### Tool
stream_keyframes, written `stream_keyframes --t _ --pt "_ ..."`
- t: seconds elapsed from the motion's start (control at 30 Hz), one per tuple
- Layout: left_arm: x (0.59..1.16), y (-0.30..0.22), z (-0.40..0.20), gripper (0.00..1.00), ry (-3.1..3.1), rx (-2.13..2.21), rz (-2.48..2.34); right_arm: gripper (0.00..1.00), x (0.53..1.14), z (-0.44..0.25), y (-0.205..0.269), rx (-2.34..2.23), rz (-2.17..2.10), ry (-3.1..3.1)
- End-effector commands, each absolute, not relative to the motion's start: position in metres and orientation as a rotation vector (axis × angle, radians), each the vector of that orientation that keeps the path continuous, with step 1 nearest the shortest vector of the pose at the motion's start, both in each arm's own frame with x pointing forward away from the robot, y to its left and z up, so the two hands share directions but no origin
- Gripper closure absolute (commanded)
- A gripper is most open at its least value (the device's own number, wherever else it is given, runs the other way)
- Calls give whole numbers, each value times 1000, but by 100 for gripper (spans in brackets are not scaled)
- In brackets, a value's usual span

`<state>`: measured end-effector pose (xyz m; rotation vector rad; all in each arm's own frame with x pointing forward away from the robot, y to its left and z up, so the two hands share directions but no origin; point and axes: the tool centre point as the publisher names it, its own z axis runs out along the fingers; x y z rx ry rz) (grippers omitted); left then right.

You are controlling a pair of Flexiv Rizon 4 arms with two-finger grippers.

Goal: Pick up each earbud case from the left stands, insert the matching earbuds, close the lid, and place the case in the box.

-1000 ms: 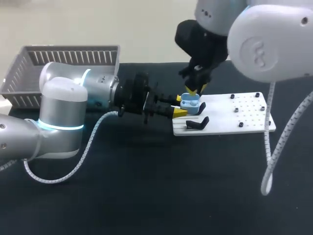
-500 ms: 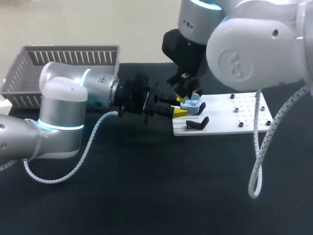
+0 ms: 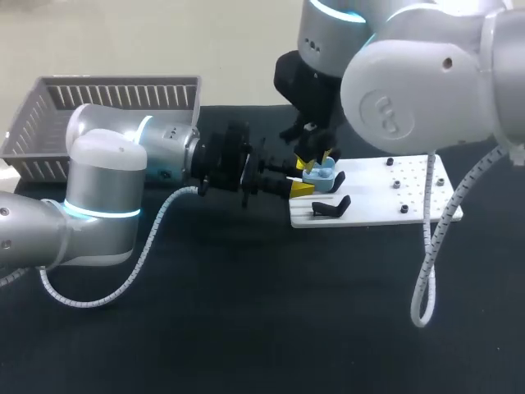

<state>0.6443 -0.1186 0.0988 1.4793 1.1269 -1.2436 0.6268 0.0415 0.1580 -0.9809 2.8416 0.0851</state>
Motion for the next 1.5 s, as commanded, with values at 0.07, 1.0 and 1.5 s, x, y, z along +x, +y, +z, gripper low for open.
stream_keyframes --t 0.07,1.0,1.5 --pt "643 -118 98 100 1126 1476 -1239 100 626 152 40 -968 65 2842" --pt "643 -118 98 100 1126 1476 -1239 100 629 143 39 -907 -10 2822" --pt "643 -118 98 100 1126 1476 -1239 100 634 143 37 -884 -4 2814"
